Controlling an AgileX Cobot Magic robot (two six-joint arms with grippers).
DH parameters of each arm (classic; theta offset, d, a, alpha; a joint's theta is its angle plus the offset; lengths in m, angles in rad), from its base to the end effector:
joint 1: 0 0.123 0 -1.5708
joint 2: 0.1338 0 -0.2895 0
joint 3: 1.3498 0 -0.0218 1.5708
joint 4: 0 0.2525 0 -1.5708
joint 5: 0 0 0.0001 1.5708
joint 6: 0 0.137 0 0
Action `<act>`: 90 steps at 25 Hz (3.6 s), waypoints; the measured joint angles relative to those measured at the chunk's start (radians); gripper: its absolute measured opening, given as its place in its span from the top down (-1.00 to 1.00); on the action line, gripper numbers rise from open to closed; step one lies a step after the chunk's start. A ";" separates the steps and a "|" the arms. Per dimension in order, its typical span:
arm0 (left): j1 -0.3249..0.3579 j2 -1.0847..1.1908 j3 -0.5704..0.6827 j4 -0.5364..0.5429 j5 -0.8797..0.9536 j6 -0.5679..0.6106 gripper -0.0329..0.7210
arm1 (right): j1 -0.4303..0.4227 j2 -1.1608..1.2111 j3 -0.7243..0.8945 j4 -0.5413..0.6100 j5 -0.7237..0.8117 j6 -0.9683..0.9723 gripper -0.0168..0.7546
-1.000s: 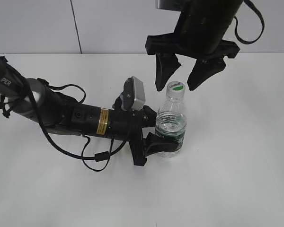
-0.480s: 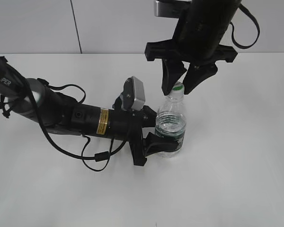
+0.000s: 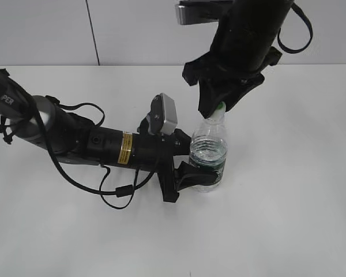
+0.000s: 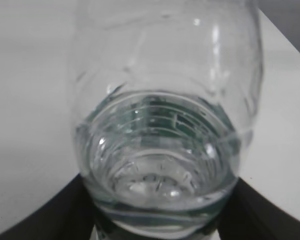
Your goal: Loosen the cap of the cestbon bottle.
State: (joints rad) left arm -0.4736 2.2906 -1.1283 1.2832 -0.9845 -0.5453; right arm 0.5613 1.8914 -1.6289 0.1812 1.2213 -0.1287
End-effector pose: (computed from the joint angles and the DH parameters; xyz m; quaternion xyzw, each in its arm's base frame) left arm 0.3257 -0.2898 0.0502 0.5591 0.6120 -0.3899 0.4010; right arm 0.3293 0.2344 0.2277 -0.3134 0.9416 0.1039 0.0659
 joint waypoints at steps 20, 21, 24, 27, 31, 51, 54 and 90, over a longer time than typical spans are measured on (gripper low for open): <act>0.000 0.000 0.000 -0.001 0.001 0.000 -0.18 | 0.000 -0.005 -0.001 -0.005 -0.001 -1.559 0.17; 0.000 0.000 0.000 -0.001 0.001 0.000 -0.18 | 0.000 -0.006 -0.001 -0.005 -0.002 -1.576 0.17; 0.000 0.000 0.000 -0.001 0.001 0.000 -0.18 | 0.000 -0.008 -0.001 -0.005 -0.004 -1.607 0.19; 0.000 0.000 0.000 -0.001 0.001 0.000 -0.18 | 0.000 -0.012 -0.001 -0.005 -0.004 -1.616 0.19; 0.000 0.000 0.000 -0.001 0.001 0.000 -0.18 | 0.000 -0.037 -0.001 0.000 -0.003 -1.619 0.19; 0.000 0.000 0.000 0.000 0.000 0.000 -0.18 | 0.000 -0.142 -0.013 0.021 -0.003 -1.350 0.19; 0.000 0.000 0.000 0.000 0.000 0.000 -0.18 | 0.000 -0.142 -0.013 0.021 -0.003 -1.086 0.19; 0.000 0.000 0.000 0.000 0.000 0.000 -0.18 | -0.249 -0.142 -0.013 -0.118 -0.002 0.250 0.19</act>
State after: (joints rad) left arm -0.4736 2.2906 -1.1283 1.2832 -0.9844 -0.5453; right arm 0.3120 1.7489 -1.6417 0.0635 1.2190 0.1216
